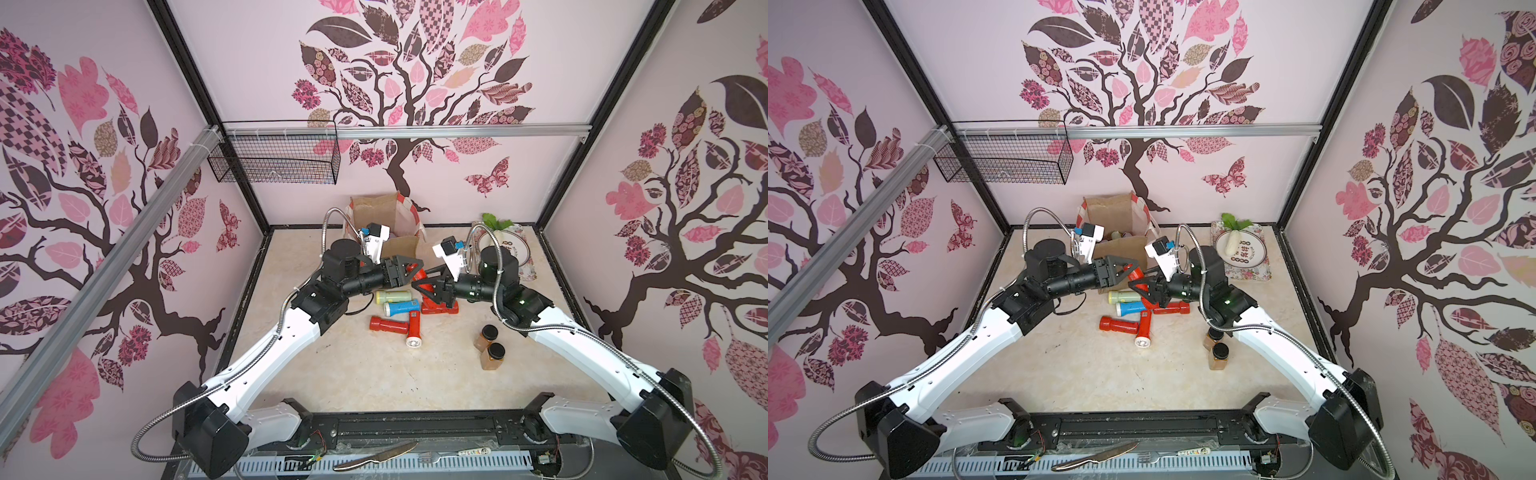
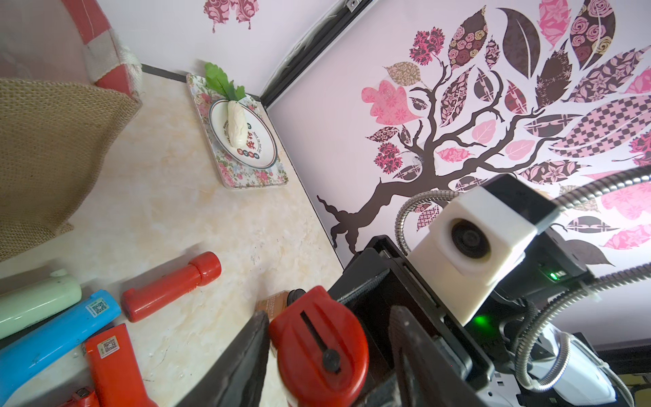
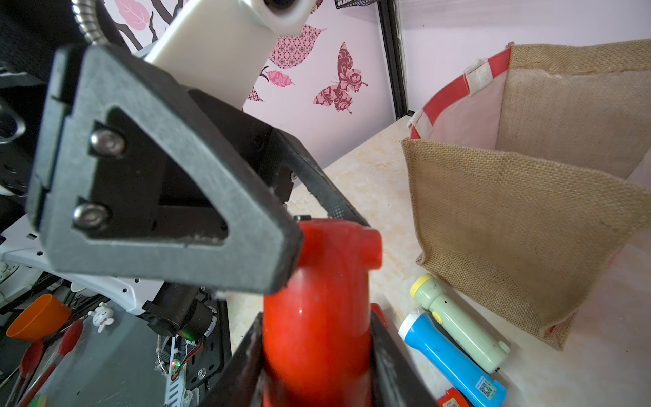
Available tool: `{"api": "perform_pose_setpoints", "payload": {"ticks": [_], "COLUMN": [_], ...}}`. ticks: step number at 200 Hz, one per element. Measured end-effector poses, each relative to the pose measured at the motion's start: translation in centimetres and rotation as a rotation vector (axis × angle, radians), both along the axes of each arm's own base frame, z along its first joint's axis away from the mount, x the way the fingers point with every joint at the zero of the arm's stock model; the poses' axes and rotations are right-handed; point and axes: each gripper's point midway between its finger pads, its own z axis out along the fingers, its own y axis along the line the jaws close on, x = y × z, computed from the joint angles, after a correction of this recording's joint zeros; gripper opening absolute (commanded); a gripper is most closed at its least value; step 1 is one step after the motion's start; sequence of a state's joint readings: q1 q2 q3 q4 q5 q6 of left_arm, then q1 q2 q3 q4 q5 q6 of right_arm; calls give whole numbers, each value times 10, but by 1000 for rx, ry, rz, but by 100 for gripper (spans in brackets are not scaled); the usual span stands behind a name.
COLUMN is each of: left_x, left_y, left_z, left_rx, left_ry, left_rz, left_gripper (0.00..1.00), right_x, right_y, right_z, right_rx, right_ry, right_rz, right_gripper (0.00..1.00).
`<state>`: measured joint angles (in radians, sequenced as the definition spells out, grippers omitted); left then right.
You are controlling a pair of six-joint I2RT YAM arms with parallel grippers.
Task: Put the flashlights into the tote bags
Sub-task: Place the flashlight in the canvas bag.
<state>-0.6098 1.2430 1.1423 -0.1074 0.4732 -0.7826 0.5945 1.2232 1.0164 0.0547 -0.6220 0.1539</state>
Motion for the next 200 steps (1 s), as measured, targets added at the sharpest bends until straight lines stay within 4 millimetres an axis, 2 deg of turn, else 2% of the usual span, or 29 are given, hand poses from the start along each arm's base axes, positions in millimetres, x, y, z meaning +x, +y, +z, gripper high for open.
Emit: {"api": "perform_pose_setpoints", "payload": {"ticks": [20, 81, 150, 160, 182, 191, 200], "left_x": [0, -3, 4, 4, 3, 3, 5], "left_y": [-3, -7, -2, -1, 2, 4, 7], "left_z": [-2, -14, -16, -16, -14, -14, -15], "left_rx": [0, 9, 19, 23, 31, 41, 51], "left_ry": [5, 26, 25, 21, 3, -9, -13], "left_rz": [-7, -15, 32, 35, 42, 44, 51], "left_gripper": [57, 46, 0, 0, 0, 0, 0], "right_x": [0, 0, 10, 10, 10, 10, 10], "right_y": [0, 4, 8, 8, 9, 9, 8], "right_z": [0, -1, -3, -3, 1, 2, 4], "right_rx": [1, 1, -19, -24, -35, -39, -43], "right_ry": [-2, -1, 1, 0, -5, -5, -6], "right_rz": [0, 2, -27, -27, -30, -34, -40], "right_gripper": [0, 0, 0, 16, 65, 78, 86]}}
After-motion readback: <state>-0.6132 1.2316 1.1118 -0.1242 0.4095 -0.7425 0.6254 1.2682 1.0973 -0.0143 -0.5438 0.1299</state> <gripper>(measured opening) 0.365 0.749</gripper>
